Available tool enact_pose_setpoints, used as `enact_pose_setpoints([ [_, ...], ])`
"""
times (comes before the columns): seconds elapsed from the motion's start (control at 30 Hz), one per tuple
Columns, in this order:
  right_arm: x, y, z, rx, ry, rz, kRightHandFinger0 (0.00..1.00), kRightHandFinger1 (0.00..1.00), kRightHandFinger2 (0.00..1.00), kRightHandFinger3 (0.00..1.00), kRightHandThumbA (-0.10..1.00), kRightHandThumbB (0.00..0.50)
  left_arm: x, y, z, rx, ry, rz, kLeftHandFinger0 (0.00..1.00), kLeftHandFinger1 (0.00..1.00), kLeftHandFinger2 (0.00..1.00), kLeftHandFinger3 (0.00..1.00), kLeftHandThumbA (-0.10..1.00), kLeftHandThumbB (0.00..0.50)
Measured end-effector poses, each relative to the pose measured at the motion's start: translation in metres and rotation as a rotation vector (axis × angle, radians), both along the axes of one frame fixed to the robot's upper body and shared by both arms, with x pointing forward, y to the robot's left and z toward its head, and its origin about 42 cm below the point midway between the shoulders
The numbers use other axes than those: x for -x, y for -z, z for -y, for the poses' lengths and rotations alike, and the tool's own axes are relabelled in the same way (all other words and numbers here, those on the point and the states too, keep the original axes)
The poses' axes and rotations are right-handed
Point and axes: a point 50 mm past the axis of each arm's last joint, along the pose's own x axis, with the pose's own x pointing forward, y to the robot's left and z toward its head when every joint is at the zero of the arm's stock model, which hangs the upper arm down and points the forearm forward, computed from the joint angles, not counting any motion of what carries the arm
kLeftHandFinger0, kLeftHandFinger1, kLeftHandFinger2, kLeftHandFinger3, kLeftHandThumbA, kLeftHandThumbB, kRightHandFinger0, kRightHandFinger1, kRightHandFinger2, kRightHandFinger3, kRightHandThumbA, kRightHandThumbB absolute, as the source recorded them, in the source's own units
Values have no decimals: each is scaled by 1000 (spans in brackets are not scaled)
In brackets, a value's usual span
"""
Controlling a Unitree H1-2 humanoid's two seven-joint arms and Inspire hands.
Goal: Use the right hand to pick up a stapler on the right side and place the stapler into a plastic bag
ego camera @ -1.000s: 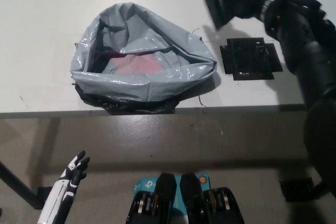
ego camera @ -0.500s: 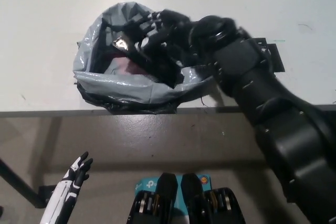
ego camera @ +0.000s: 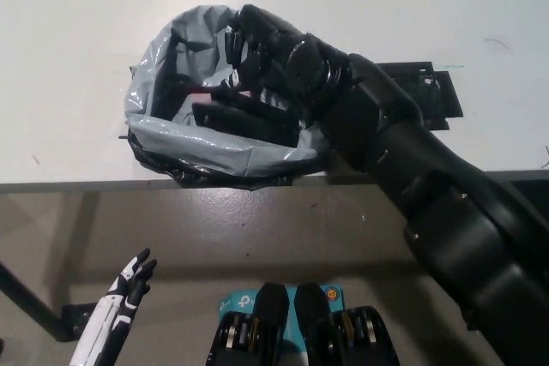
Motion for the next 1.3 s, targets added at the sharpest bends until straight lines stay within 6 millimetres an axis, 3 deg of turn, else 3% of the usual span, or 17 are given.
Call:
enact_pose_setpoints([
  [0.03,0,-1,0,6,-5,17,1000,1000,1000,1000,1000,451,0,0,0,-2,1,0,1000,1000,1000,1000,1000,20],
  [0.1,0,-3,0,27,-25,79,1000,1000,1000,1000,1000,488,-1,0,1,-5,6,1,1000,1000,1000,1000,1000,2],
  [0.2,-1,-7,2,31,-48,130,1000,1000,1000,1000,1000,455,-1,-1,3,-10,10,2,1000,1000,1000,1000,1000,26],
  [0.23,-1,-11,4,24,-61,157,1000,1000,1000,1000,1000,490,-2,-1,3,-11,11,2,1000,1000,1000,1000,1000,27],
  [0.27,-1,-13,4,19,-71,170,1000,1000,1000,1000,1000,436,-2,-1,3,-12,11,2,1000,1000,1000,1000,1000,37],
  [0.3,-1,-19,5,5,-83,200,1000,1000,1000,1000,1000,418,-2,-1,3,-14,12,2,1000,1000,1000,1000,1000,39],
  [0.4,0,-47,7,-71,-122,278,1000,1000,1000,1000,1000,439,-4,-2,4,-16,11,5,1000,1000,1000,1000,1000,19],
  [0.5,5,-72,11,-144,-159,350,1000,1000,1000,1000,1000,406,-7,-3,4,-14,12,7,1000,1000,1000,1000,1000,3],
  [0.7,17,-81,25,-221,-196,406,1000,1000,1000,1000,1000,416,-9,-4,5,-12,13,10,1000,1000,1000,1000,1000,14],
  [0.77,22,-75,35,-250,-196,409,1000,1000,1000,1000,1000,418,-10,-4,5,-11,13,10,1000,1000,1000,1000,1000,17],
  [0.93,38,-44,74,-308,-163,402,1000,1000,1000,1000,1000,367,-11,-1,5,-10,12,1,1000,1000,1000,1000,1000,18],
  [1.1,60,0,127,-349,-89,373,1000,1000,1000,1000,1000,333,-13,2,5,-10,9,-15,1000,1000,1000,1000,1000,45],
  [1.2,87,37,169,-364,-24,346,1000,1000,1000,1000,1000,336,-13,4,5,-10,7,-21,1000,1000,1000,1000,1000,29],
  [1.27,89,40,173,-366,-18,342,1000,1000,1000,1000,1000,347,-13,4,5,-10,7,-22,1000,1000,1000,1000,1000,21],
  [1.3,106,59,191,-375,15,322,1000,1000,1000,1000,1000,319,-14,4,5,-9,6,-24,1000,1000,1000,1000,1000,28],
])
